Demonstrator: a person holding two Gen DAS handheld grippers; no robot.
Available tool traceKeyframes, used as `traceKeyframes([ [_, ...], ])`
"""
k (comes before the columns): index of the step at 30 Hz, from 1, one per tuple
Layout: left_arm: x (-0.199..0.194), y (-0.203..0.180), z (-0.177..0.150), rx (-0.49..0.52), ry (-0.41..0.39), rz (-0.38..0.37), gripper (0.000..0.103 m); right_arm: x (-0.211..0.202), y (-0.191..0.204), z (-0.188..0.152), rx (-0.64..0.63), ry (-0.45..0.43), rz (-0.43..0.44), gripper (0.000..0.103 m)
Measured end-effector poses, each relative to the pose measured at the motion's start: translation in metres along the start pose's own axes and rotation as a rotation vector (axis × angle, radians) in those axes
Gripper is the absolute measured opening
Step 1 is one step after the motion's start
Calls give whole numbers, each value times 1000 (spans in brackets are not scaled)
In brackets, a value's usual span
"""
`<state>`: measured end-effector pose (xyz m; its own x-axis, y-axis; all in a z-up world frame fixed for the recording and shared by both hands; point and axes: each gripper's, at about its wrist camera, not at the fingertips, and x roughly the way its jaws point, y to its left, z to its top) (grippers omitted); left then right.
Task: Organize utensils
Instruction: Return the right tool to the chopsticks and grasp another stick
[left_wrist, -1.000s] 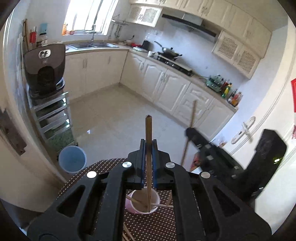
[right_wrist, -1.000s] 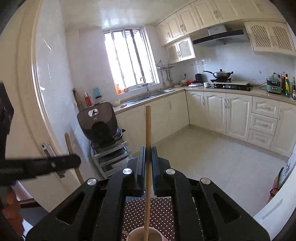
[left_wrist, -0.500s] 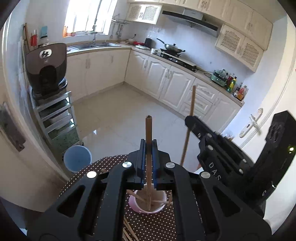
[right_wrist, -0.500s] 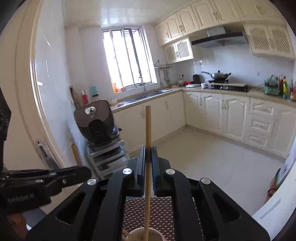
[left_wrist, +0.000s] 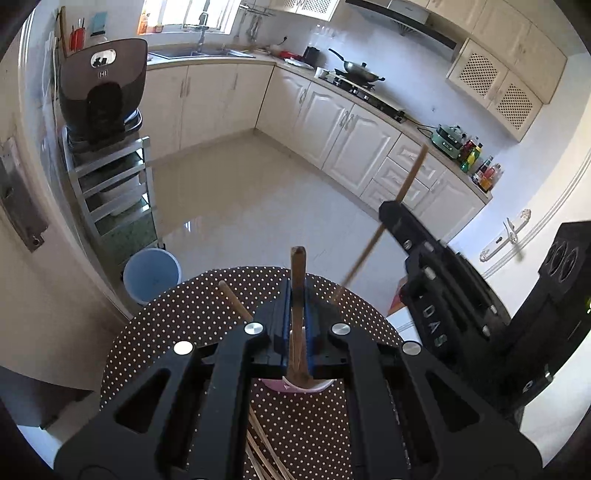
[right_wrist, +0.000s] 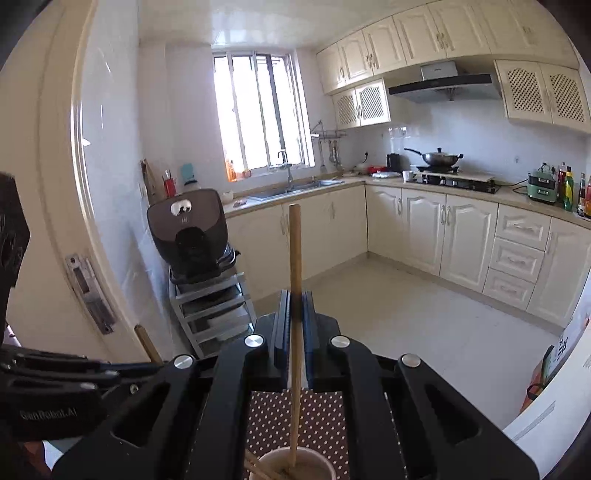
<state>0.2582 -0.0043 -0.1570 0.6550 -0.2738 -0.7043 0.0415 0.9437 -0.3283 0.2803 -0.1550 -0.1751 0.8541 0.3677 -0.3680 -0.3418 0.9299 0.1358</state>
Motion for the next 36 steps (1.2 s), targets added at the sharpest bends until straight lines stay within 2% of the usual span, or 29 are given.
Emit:
traceKeyframes([
  [5,3,4,-3,-4,39,0,11,-1,3,-14,11,54,-15,5],
  [7,3,4,-6,-1,54,-1,25,-2,4,-21,15,79,-20,5],
  [8,2,5,-8,-4,56,4,42,-3,4,-25,17,96,-23,5],
  [9,0,5,-10,-4,49,1,45,-4,5,-27,20,104,-27,6],
  [19,-22,-2,-18,51,14,25,52,-32,15,-34,66,139,-42,7],
  [27,-49,2,-37,121,-16,66,57,-64,38,-40,72,140,-57,20],
  [36,-63,17,-68,150,14,74,59,-83,69,-63,89,196,-62,26],
])
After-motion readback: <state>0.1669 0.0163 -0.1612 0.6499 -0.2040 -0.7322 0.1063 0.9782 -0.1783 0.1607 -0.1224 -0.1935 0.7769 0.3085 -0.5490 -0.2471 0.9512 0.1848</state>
